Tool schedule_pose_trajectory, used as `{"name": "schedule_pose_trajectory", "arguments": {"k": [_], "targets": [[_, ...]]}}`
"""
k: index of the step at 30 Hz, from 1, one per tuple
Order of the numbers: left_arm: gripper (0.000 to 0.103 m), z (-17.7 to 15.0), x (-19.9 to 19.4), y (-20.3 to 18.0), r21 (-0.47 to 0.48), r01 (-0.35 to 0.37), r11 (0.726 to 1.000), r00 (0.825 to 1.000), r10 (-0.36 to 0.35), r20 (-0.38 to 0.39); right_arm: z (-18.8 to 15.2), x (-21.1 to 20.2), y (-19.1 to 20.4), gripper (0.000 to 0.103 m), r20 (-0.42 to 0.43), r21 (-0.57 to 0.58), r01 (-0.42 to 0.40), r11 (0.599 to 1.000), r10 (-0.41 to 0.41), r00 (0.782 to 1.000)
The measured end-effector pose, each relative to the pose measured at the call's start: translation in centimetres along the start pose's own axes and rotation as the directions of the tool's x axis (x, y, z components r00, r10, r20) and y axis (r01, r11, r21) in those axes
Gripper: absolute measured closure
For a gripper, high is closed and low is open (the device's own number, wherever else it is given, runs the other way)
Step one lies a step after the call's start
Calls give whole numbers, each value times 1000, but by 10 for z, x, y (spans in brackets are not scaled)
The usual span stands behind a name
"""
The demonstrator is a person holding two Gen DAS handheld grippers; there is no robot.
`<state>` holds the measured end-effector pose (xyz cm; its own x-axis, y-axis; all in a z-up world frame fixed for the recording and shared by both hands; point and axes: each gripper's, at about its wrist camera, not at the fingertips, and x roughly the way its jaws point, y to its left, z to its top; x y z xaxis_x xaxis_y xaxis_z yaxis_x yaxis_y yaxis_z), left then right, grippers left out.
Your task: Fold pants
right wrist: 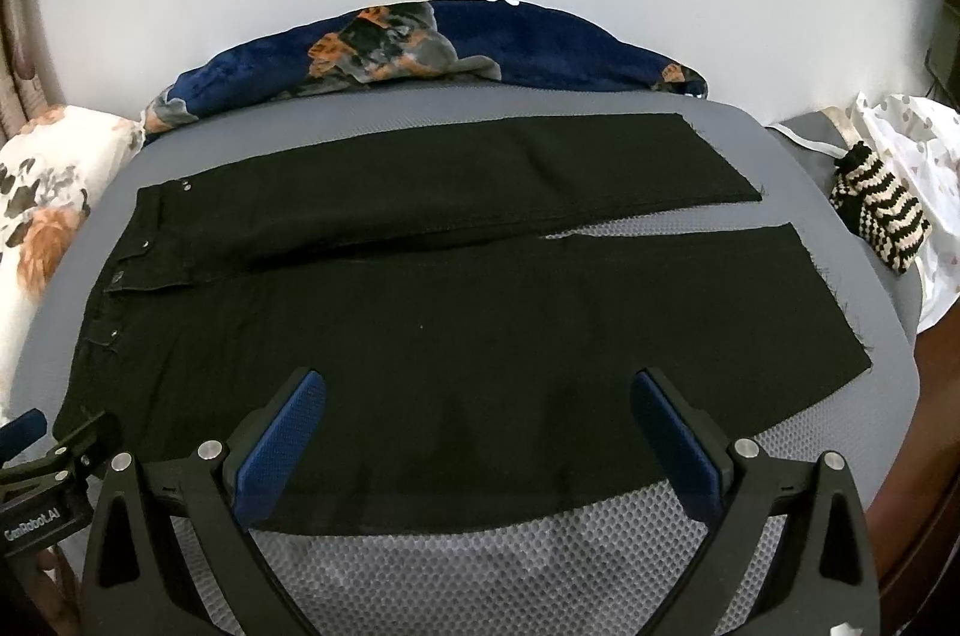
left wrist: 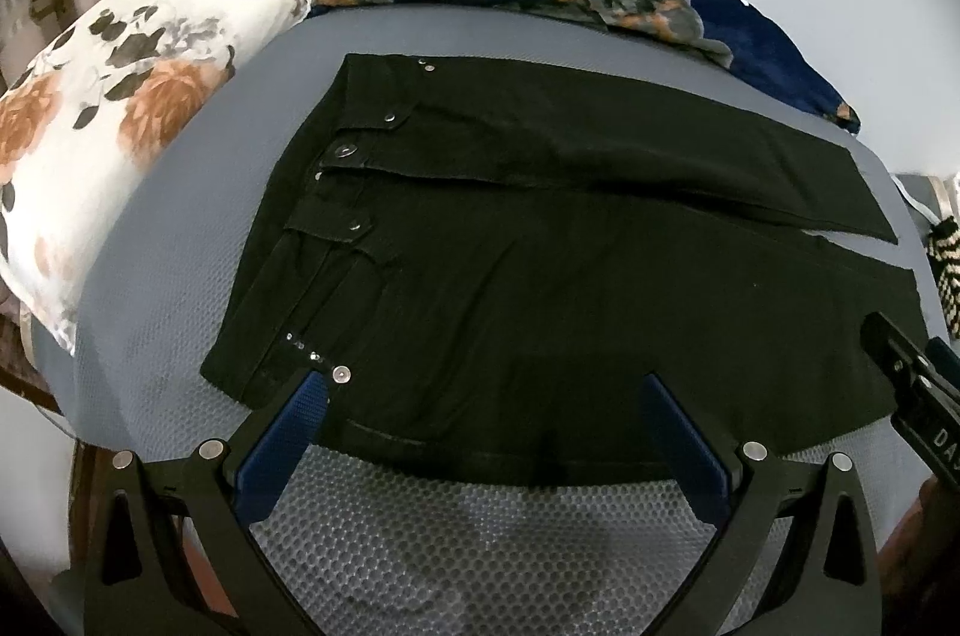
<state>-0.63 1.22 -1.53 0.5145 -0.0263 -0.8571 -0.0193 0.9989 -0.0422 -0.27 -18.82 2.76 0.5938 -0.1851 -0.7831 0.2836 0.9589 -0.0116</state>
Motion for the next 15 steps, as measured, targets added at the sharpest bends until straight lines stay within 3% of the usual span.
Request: {"name": "schedule_pose_trajectory", "arguments": {"k": [15], "targets": [[0,5,-16,-4,7,30,1000,996,-31,82,1,-3,4,2,47,-31,22,999,-20,999]]}}
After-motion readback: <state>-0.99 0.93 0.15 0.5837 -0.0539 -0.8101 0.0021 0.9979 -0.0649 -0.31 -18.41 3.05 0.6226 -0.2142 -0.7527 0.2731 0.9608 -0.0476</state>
